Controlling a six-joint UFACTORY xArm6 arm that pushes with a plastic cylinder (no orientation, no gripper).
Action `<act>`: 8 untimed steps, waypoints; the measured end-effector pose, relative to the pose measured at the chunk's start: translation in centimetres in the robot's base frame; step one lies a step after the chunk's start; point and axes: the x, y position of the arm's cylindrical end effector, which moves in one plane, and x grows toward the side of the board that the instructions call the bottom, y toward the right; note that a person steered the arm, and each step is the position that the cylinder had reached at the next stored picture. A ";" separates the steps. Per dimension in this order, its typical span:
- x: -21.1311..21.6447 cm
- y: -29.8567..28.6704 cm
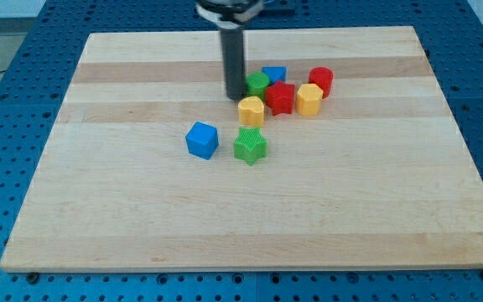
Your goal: Move the yellow hexagon right to the green star
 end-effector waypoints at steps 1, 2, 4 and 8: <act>2.5 4.3; 3.5 5.1; 6.9 13.8; 7.7 7.7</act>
